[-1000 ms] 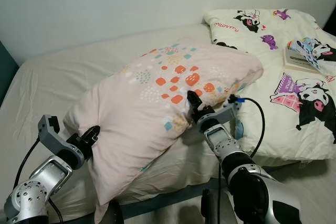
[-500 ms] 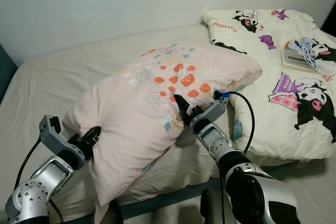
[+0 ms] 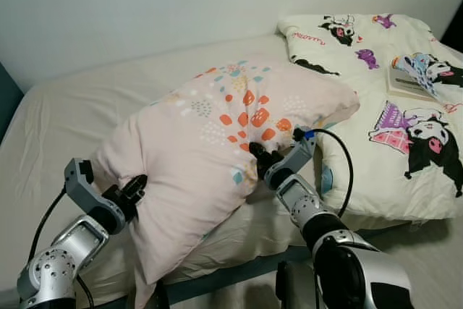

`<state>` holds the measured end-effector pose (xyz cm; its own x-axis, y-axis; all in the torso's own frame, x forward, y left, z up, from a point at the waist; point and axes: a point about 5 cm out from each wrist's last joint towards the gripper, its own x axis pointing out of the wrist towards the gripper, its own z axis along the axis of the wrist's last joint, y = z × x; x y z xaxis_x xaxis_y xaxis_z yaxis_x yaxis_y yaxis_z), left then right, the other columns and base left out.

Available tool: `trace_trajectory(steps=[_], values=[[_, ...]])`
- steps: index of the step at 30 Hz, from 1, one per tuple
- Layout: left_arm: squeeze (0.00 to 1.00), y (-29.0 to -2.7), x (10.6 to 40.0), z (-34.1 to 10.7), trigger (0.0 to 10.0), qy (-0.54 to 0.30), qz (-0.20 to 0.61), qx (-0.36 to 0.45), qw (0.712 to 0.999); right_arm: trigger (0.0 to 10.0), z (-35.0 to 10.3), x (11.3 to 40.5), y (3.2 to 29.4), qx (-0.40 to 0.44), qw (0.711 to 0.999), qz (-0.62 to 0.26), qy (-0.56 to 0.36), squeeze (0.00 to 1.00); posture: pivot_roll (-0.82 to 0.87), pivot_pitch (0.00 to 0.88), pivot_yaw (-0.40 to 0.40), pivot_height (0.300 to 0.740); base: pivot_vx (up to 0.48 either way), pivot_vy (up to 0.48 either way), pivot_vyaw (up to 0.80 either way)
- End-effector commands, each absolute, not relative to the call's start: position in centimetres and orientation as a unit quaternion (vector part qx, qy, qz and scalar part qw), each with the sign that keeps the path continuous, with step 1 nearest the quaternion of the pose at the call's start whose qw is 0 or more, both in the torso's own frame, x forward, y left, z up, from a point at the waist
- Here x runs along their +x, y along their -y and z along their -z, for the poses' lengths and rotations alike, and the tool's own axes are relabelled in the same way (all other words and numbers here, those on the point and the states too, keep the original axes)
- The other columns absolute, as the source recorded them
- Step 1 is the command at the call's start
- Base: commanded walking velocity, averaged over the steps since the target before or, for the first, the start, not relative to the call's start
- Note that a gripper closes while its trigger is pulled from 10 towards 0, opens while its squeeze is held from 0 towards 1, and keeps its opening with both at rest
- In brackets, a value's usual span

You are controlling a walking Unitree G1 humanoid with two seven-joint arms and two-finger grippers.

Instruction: Clean up the room

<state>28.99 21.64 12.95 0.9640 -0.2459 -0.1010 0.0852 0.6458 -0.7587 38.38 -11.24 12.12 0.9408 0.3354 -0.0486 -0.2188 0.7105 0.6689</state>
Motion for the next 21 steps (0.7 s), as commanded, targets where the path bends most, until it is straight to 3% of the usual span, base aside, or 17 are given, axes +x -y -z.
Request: trace_trajectory(steps=[1, 5, 9, 12, 13, 14, 16, 17, 21], values=[[0.00, -21.1, 28.9, -12.3, 0.0, -0.107, 0.100, -0.411, 0.900, 0.0, -11.1, 37.8, 10.5, 0.328, 0.925, -0.162, -0.101, 0.00, 0.06, 0.101, 0.031, 0.542, 0.000, 0.000, 0.00], [0.00, -20.9, 29.1, -11.9, 0.0, -0.115, 0.091, -0.408, 0.901, 0.0, -11.3, 37.8, 10.4, 0.307, 0.931, -0.175, -0.088, 0.00, 0.06, 0.091, 0.020, 0.542, 0.000, 0.000, 0.00], [0.00, -20.8, 29.5, -11.5, 0.0, -0.107, 0.053, -0.341, 0.933, 0.0, -13.0, 38.2, 10.0, 0.236, 0.949, -0.204, -0.038, 0.00, 0.05, 0.068, 0.005, 0.542, 0.000, 0.000, 0.00], [0.00, -21.0, 29.7, -11.7, 0.0, -0.093, 0.030, -0.327, 0.940, 0.0, -13.5, 38.3, 9.9, 0.216, 0.953, -0.210, -0.023, 0.00, 0.05, 0.065, 0.003, 0.542, 0.000, 0.000, 0.00], [0.00, -21.4, 30.1, -11.8, 0.0, -0.086, -0.008, -0.292, 0.953, 0.0, -14.3, 38.4, 9.7, 0.167, 0.963, -0.212, -0.001, 0.00, 0.05, 0.053, -0.007, 0.542, 0.000, 0.000, 0.00], [0.00, -21.4, 30.6, -11.9, 2.9, -0.091, -0.033, -0.268, 0.958, 2.5, -14.9, 38.4, 9.3, 0.119, 0.969, -0.214, 0.020, 0.00, 0.05, 0.047, -0.012, 0.542, 0.000, 0.000, 0.00], [0.00, -21.3, 30.9, -12.1, 2.9, -0.097, -0.047, -0.253, 0.961, 2.5, -15.3, 38.4, 9.1, 0.087, 0.972, -0.216, 0.034, 0.00, 0.05, 0.040, -0.017, 0.542, 0.000, 0.000, 0.00], [0.00, -21.0, 31.4, -12.3, 10.0, -0.094, -0.058, -0.221, 0.969, 10.0, -15.4, 38.2, 8.9, 0.063, 0.973, -0.215, 0.050, 0.00, 0.04, 0.028, -0.024, 0.542, 0.000, 0.000, 0.00], [0.00, -20.4, 32.0, -12.4, 10.0, -0.100, -0.058, -0.178, 0.977, 10.0, -14.8, 37.8, 8.7, 0.039, 0.975, -0.214, 0.051, 0.00, 0.04, 0.021, -0.026, 0.542, 0.000, 0.000, 0.00]])
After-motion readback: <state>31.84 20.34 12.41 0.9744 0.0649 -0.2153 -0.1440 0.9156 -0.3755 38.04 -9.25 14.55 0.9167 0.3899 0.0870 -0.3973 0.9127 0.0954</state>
